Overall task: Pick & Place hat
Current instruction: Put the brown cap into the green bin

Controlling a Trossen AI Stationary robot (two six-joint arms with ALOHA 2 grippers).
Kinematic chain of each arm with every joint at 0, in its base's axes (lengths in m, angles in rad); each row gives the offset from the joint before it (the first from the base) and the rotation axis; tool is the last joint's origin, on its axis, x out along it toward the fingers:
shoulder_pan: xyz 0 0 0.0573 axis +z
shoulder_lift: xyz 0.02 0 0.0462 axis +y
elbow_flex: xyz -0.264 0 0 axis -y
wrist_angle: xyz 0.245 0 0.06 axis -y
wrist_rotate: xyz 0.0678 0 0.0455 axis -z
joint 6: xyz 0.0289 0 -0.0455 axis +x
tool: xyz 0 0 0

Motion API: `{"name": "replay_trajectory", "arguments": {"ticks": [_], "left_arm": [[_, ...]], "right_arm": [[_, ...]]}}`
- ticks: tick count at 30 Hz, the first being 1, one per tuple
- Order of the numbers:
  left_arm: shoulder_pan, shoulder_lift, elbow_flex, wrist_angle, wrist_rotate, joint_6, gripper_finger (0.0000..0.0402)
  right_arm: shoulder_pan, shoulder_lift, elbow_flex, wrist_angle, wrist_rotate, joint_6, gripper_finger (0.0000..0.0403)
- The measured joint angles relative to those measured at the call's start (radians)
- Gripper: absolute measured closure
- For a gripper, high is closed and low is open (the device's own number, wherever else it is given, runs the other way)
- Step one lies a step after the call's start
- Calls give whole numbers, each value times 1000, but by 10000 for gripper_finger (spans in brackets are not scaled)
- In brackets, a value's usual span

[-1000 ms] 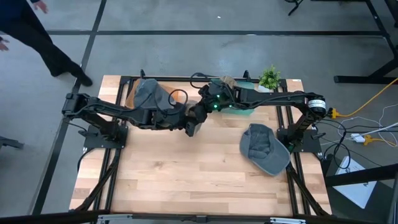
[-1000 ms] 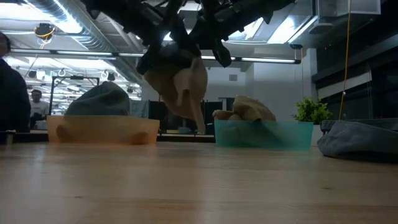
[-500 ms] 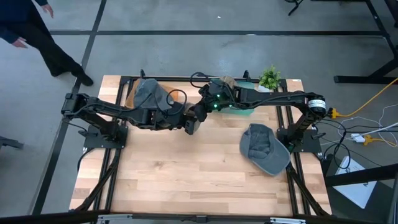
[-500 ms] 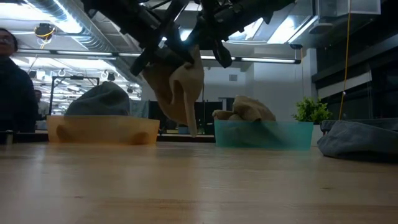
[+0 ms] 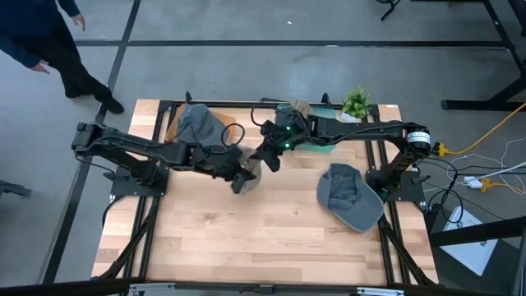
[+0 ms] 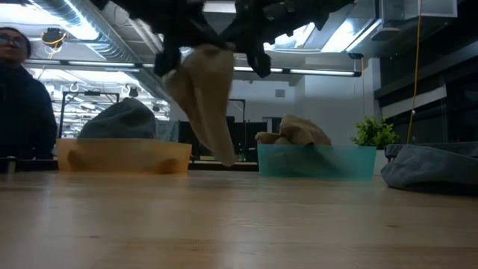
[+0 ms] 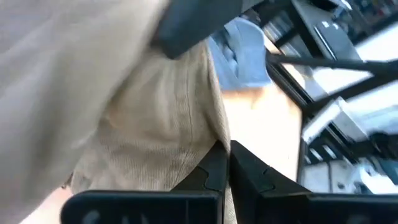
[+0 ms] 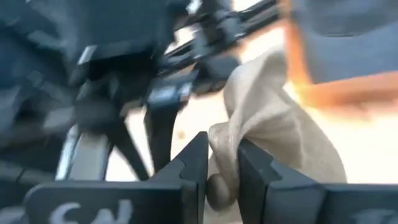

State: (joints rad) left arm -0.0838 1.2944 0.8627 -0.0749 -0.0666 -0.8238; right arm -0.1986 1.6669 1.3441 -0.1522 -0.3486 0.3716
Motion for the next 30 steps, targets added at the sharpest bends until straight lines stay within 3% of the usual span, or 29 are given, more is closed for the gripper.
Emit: {"name": "replay_trajectory", "arguments": {"ticks": [6,12,16,20,24,30], "left_arm": [[-26,-147,0,-184,71,-23,398],[-51,-253,-1,-349,60,-86,398],[-70,-298,-2,-411,4,-109,398],[-79,-324,-2,-423,-117,-105,398],[-78,-330,-2,-416,-148,-61,398],[-78,-330,-2,-418,-143,-42,398]], "right_arm": [[-1,0,0,13,-123,-76,306],[-2,0,0,75,-139,-88,211],[-2,0,0,113,-141,-88,136],[-2,0,0,110,-141,-81,84],[9,16,0,107,-138,-56,59],[20,85,0,110,-115,-38,59]]}}
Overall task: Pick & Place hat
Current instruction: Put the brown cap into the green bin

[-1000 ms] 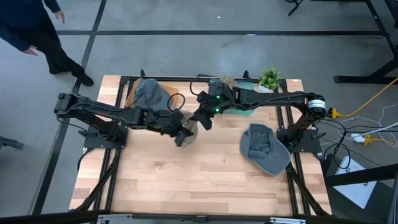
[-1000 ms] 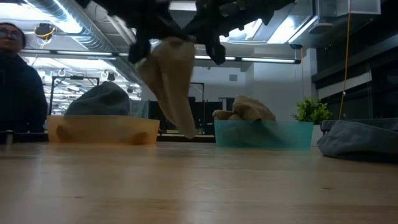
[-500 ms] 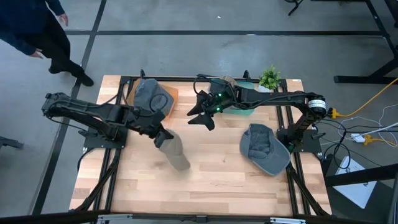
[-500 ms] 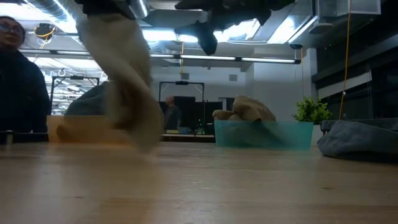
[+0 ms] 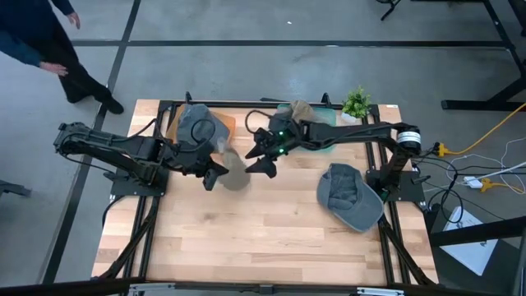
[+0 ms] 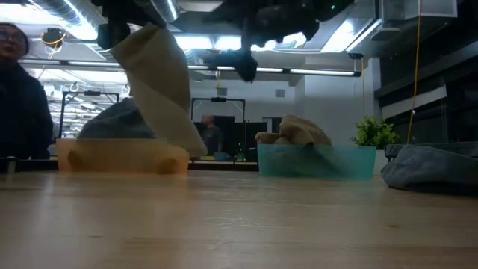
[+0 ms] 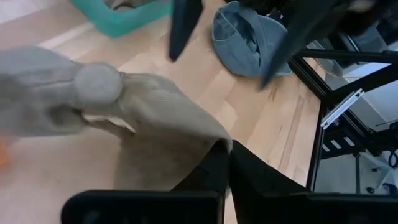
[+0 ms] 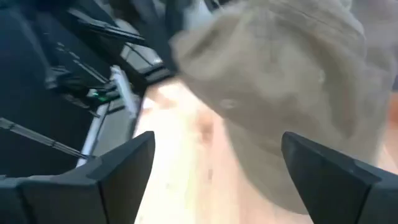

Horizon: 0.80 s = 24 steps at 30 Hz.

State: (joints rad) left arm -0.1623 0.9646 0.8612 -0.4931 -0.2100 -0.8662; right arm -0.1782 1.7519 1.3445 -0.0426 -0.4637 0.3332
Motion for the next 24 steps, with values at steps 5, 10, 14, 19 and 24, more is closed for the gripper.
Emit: {"name": "replay_trajectory", "arguments": {"ticks": [5,10,14,19,24], "left_arm": [[-7,7,-19,-35,3,-103,398],[-13,30,-74,-72,43,-263,398],[-35,46,-114,-61,84,-335,398],[-69,75,-122,-58,100,-388,398],[-79,104,-122,-40,71,-404,398]], "right_arm": [[2,79,0,0,19,4,61],[14,135,0,2,22,8,62],[25,173,0,15,26,9,62],[46,224,0,48,28,54,62],[71,240,0,61,102,51,62]]}}
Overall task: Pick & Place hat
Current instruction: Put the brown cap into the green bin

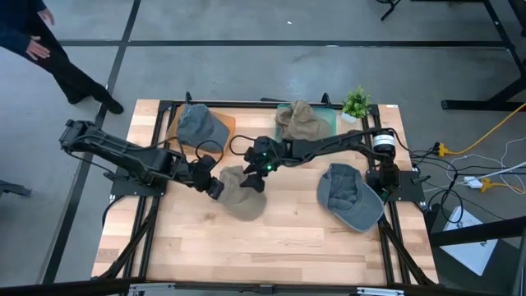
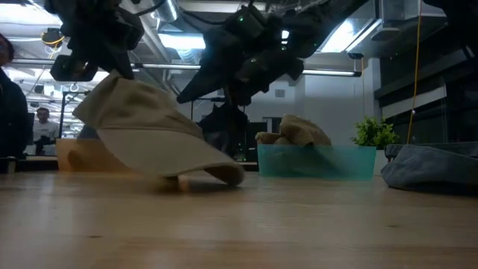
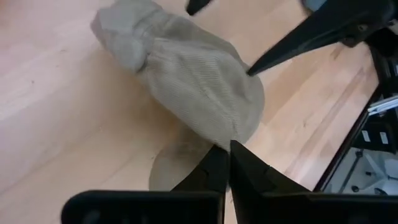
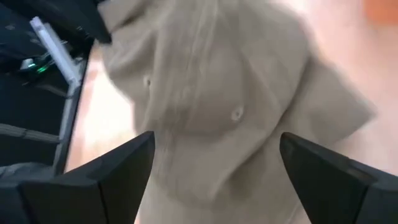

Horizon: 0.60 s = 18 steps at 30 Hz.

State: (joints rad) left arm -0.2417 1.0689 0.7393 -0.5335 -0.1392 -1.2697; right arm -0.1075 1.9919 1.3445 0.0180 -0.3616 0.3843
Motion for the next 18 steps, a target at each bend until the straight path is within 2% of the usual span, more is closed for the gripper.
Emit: {"name": "replay_trajectory", "arguments": {"ticks": [4,7,13,18], "left_arm": [[0,20,0,32,1,6,398],[0,24,0,78,-10,36,398],[2,19,0,163,-130,93,398],[9,19,0,232,-133,166,398]], "right_arm": [[9,-8,0,24,64,-19,62],[8,-10,0,60,45,-4,62],[8,-10,0,69,29,1,62],[8,-10,0,70,28,0,63]]}}
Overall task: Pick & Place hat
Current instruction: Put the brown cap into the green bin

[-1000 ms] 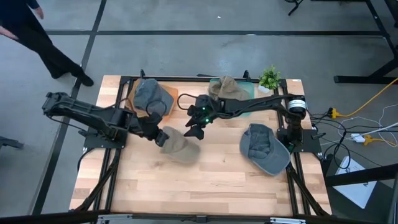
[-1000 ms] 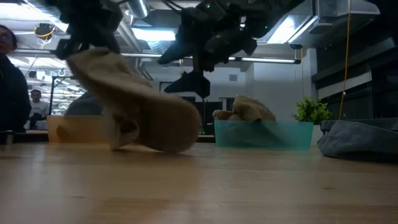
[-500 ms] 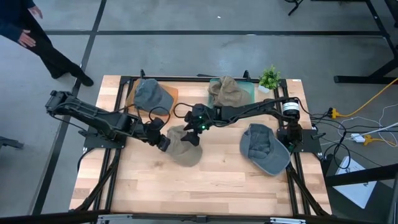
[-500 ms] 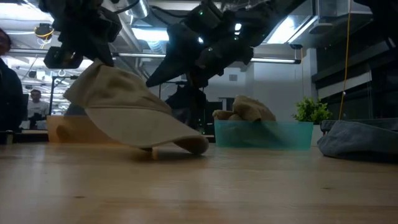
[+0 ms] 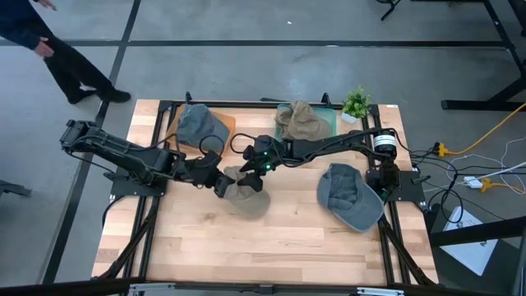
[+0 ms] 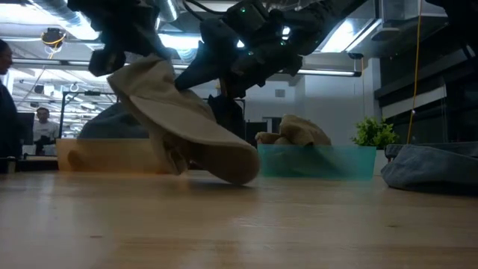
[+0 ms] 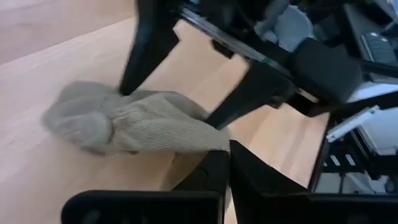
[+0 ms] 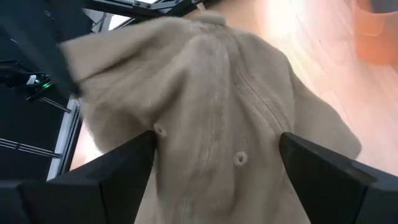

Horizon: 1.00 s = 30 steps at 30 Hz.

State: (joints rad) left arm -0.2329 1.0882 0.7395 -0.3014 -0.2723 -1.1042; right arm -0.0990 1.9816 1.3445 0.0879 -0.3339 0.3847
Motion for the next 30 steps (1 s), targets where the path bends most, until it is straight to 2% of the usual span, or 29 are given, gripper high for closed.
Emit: {"name": "replay_trajectory", "arguments": {"ticks": [3,6,16,17,25,30], "left_arm": [[0,0,0,11,11,17,398],[-1,0,0,12,14,18,398],[-1,0,0,5,65,56,395],[-1,0,0,2,72,56,393],[-1,0,0,-54,112,25,360],[-1,0,0,-57,145,32,324]], "right_arm": [[0,0,0,-1,0,-3,83],[0,0,0,-2,-6,-3,129],[-5,-1,0,-3,-126,8,373],[-7,-1,0,-4,-144,8,387],[-30,-47,0,-84,-182,-5,396],[-39,-140,0,-222,-117,-89,396]]}}
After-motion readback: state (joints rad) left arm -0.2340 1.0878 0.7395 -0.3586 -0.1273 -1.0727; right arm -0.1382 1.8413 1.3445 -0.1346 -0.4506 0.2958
